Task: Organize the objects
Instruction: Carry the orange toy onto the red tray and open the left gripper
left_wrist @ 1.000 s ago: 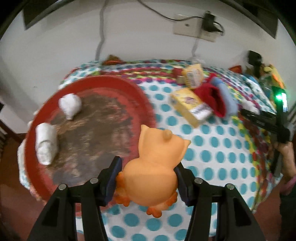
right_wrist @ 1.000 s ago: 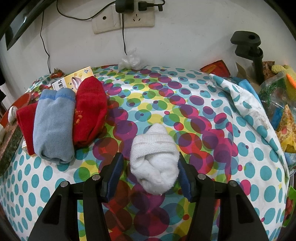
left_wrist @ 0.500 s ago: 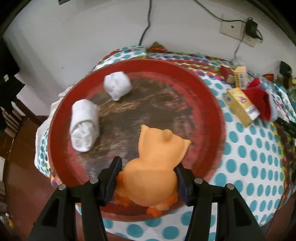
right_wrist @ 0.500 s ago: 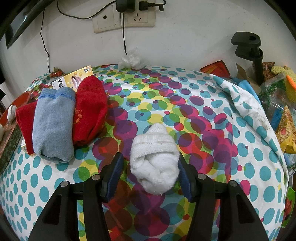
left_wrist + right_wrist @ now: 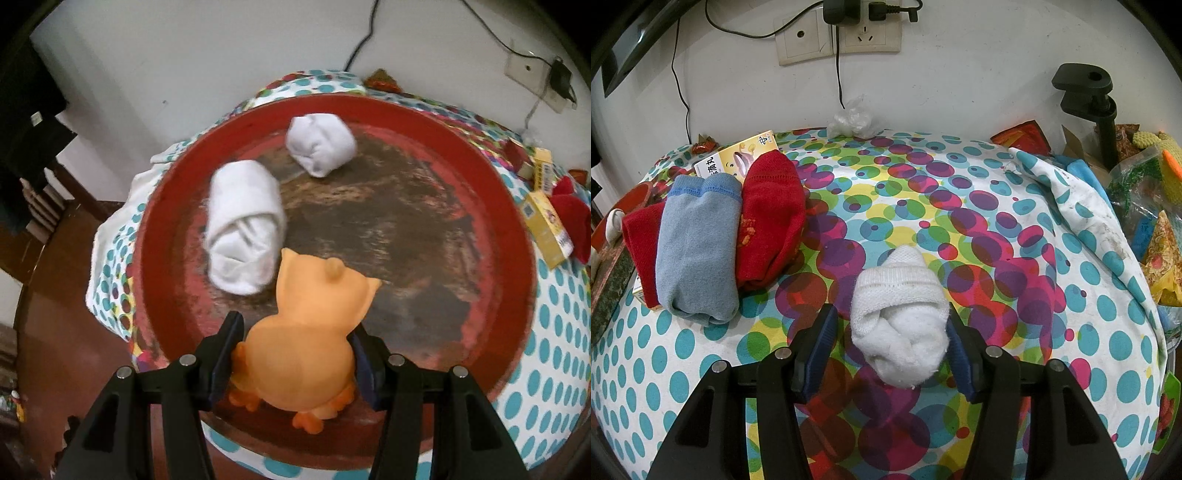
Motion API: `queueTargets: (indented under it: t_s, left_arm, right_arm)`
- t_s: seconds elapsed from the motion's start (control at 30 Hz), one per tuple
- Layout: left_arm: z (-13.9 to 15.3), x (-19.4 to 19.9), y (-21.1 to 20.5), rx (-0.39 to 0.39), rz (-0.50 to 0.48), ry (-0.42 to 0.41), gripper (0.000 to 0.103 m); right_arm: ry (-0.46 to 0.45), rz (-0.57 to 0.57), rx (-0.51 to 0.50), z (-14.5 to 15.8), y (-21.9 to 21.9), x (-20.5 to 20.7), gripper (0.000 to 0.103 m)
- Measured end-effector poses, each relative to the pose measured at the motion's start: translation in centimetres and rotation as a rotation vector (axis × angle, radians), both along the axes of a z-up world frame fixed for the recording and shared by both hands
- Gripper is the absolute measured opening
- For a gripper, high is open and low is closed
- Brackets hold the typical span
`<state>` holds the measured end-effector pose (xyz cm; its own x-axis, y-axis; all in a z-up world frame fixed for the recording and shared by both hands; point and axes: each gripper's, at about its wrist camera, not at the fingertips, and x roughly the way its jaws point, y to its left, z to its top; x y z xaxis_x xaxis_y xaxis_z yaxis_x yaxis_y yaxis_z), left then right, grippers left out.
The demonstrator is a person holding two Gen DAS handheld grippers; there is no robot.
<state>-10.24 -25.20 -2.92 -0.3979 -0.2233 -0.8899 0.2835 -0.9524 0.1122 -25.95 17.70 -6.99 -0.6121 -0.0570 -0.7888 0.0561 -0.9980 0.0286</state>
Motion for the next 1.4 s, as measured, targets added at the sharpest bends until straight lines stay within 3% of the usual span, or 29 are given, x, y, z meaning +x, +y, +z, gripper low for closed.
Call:
queueTargets:
  t_s: [0.3, 0.73, 0.97, 1.4]
  left_arm:
    - [-0.8, -0.5, -1.7, -0.027, 0.017, -0.021, 0.058]
    - [-0.9, -0.7, -3.1, 0.023, 0.057, -0.032, 0.059]
    - [-0.4, -0.4, -2.5, -0.012, 0.025, -0.032, 0.070]
    - [0.9, 0.8, -2.2, 0.011, -0.003, -0.018, 0.072]
  right_arm:
    - [0.000, -0.001, 0.001, -0.1, -0.2, -0.1, 0.055]
    - [0.000, -0.001, 0.003, -0.1, -0.4, -0.2, 0.055]
    - [0.000, -0.002, 0.005, -0.2, -0.6, -0.3, 0.055]
    - [-0.001, -0.002, 0.007, -0.3, -0.8, -0.4, 0.055]
